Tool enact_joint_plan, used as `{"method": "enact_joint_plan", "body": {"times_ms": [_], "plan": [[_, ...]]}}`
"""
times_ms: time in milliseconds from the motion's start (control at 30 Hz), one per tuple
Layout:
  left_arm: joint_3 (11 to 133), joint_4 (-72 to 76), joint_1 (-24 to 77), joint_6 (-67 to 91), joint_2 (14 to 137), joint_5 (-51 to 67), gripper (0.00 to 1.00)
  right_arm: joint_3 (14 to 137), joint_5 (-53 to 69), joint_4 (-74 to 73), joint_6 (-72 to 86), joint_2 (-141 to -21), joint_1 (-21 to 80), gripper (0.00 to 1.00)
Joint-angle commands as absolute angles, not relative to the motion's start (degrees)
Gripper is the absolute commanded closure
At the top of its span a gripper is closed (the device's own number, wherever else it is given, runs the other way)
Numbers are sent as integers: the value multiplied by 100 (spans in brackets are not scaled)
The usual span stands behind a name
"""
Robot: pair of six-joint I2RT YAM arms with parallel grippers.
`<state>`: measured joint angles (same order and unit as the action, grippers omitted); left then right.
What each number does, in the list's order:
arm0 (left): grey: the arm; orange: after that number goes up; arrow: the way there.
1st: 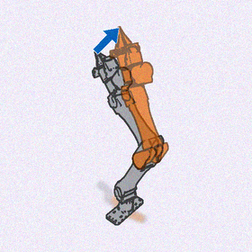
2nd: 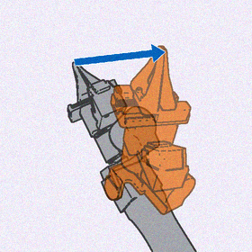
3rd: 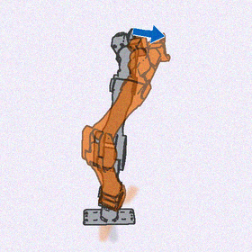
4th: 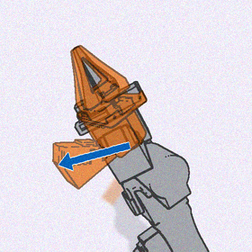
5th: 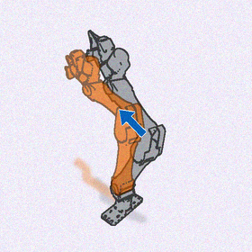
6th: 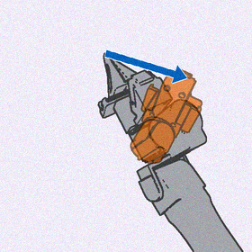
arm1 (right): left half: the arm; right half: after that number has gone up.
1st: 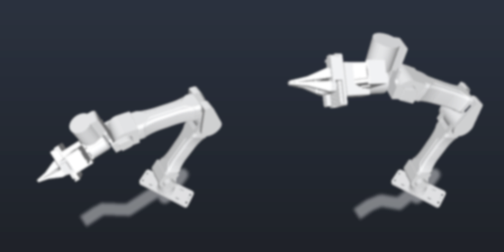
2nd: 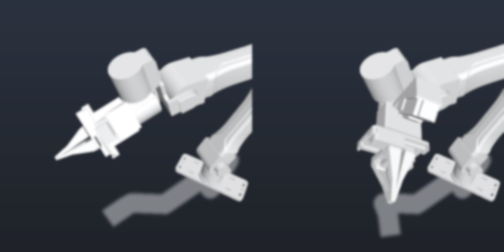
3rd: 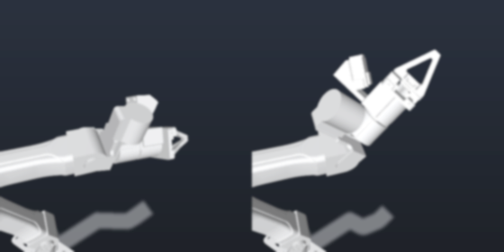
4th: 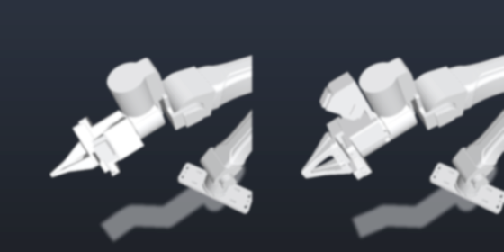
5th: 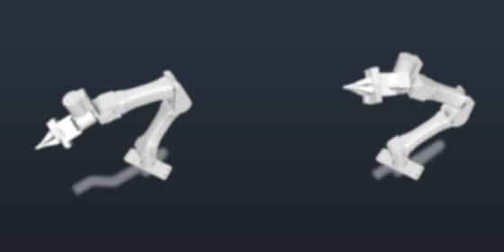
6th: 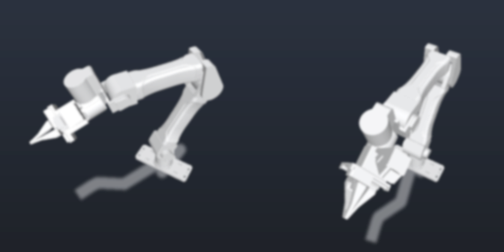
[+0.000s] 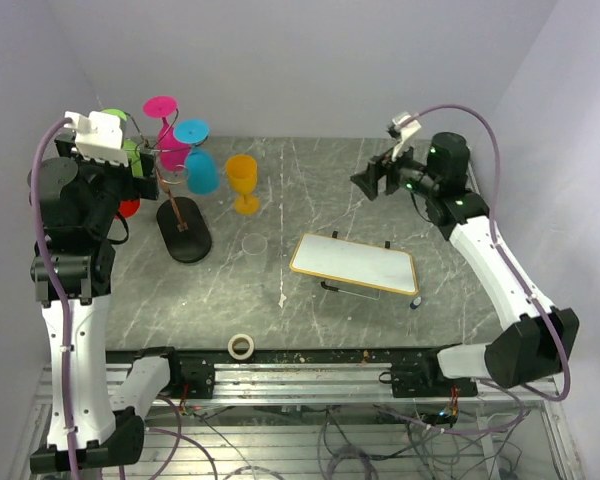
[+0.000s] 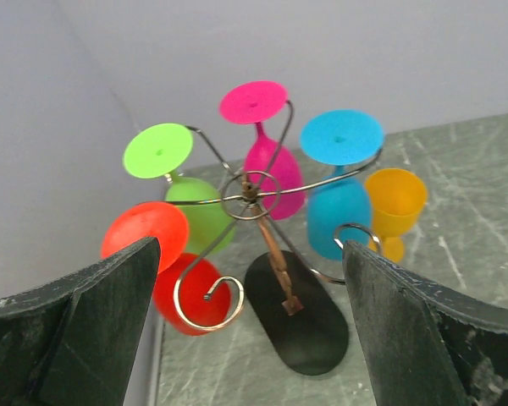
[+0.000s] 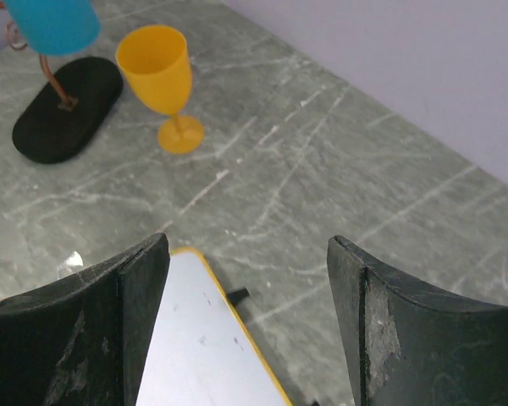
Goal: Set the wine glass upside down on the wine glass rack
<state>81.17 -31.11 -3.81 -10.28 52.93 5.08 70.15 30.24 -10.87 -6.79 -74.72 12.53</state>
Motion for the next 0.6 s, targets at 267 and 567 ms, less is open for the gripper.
{"method": "enact_joint_plan", "body": {"times_ms": [267,567], "plan": [[7622,-3199,-410,-1092,4700,1696,1,8661,1579,-163,101,-9440,2897,26],[7310,-3054,-414,-1009,4526,2009,1,10529,1128,-800,571,-11351,3474,28]]}}
